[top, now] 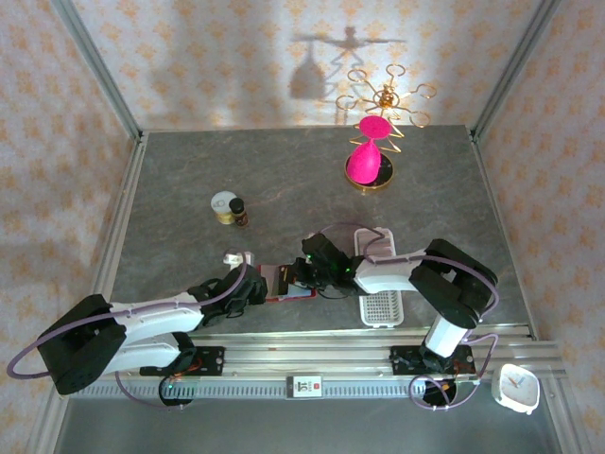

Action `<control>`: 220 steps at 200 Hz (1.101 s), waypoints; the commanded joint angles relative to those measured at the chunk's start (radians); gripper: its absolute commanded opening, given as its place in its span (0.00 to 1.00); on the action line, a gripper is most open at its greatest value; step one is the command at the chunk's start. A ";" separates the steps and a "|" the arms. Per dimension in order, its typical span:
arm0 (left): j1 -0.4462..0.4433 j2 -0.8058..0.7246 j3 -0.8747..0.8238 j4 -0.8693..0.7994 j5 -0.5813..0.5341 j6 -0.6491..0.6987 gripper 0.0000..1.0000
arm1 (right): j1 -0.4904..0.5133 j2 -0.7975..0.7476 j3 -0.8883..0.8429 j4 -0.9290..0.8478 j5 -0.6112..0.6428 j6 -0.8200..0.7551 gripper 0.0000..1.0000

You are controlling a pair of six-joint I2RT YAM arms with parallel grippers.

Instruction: Put the credit cards into the card holder

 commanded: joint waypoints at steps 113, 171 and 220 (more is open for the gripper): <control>-0.015 0.056 -0.037 0.006 0.111 -0.031 0.23 | 0.010 -0.009 0.102 -0.269 0.158 -0.149 0.25; -0.016 0.062 -0.048 0.018 0.099 -0.035 0.29 | 0.013 0.038 0.107 -0.235 0.131 -0.130 0.14; -0.016 0.060 -0.062 0.036 0.094 -0.045 0.35 | 0.032 0.056 0.139 -0.226 0.125 -0.133 0.13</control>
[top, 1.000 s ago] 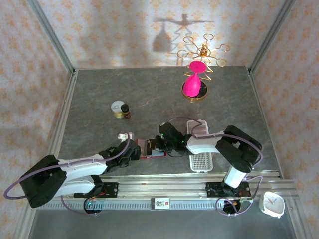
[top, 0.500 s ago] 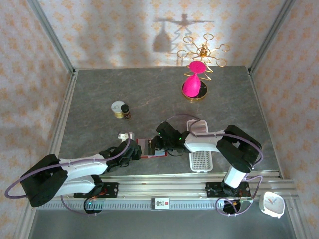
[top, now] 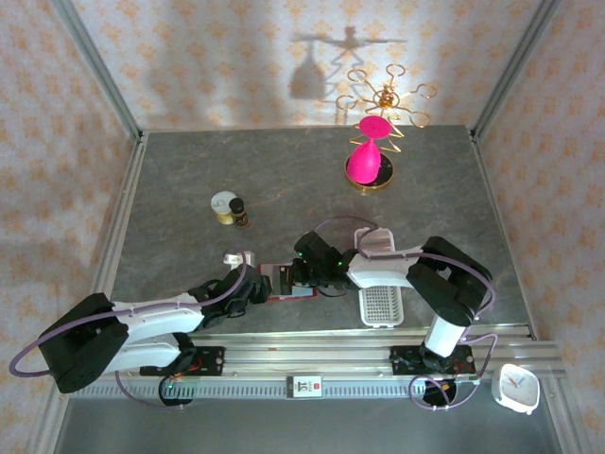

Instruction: Put the credit cards into the card holder

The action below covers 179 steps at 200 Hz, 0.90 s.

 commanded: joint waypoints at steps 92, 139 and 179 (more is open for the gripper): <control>-0.015 0.059 -0.060 0.013 0.083 -0.037 0.36 | 0.032 0.051 0.054 0.039 -0.013 0.020 0.10; -0.015 0.057 -0.052 0.027 0.102 -0.038 0.35 | 0.040 0.067 0.039 0.124 -0.051 0.083 0.08; -0.016 0.057 -0.058 0.028 0.102 -0.037 0.35 | 0.042 0.050 0.018 0.191 -0.063 0.109 0.08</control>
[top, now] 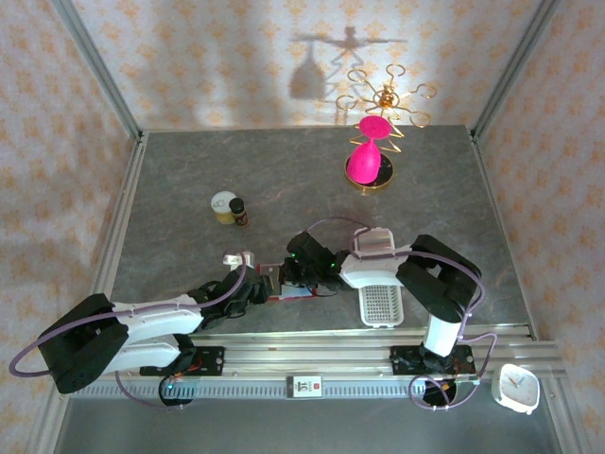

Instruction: Put the credit cards into the card holder

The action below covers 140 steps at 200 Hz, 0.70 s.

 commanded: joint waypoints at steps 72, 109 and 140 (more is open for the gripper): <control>-0.011 0.065 -0.050 -0.013 0.098 -0.029 0.24 | 0.016 -0.108 -0.024 -0.038 0.094 0.002 0.15; -0.011 0.073 -0.048 -0.021 0.092 -0.020 0.23 | 0.015 -0.194 -0.076 -0.105 0.157 0.008 0.27; -0.010 0.075 -0.048 -0.026 0.093 -0.015 0.23 | 0.016 -0.215 -0.115 -0.120 0.174 0.025 0.37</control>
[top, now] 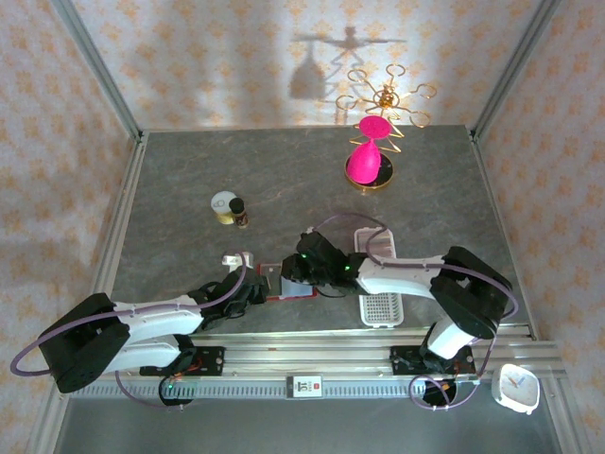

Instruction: Put the credit cards into the card holder

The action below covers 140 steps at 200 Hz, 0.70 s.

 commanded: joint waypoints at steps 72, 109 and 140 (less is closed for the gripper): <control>-0.011 0.074 -0.036 -0.040 0.122 -0.009 0.23 | 0.004 0.025 -0.045 0.033 0.005 0.037 0.45; -0.011 0.066 -0.039 -0.040 0.124 -0.013 0.23 | 0.004 0.058 -0.030 0.019 0.004 0.028 0.44; -0.010 0.061 -0.039 -0.040 0.125 -0.013 0.23 | 0.004 0.065 -0.034 0.050 -0.027 0.037 0.37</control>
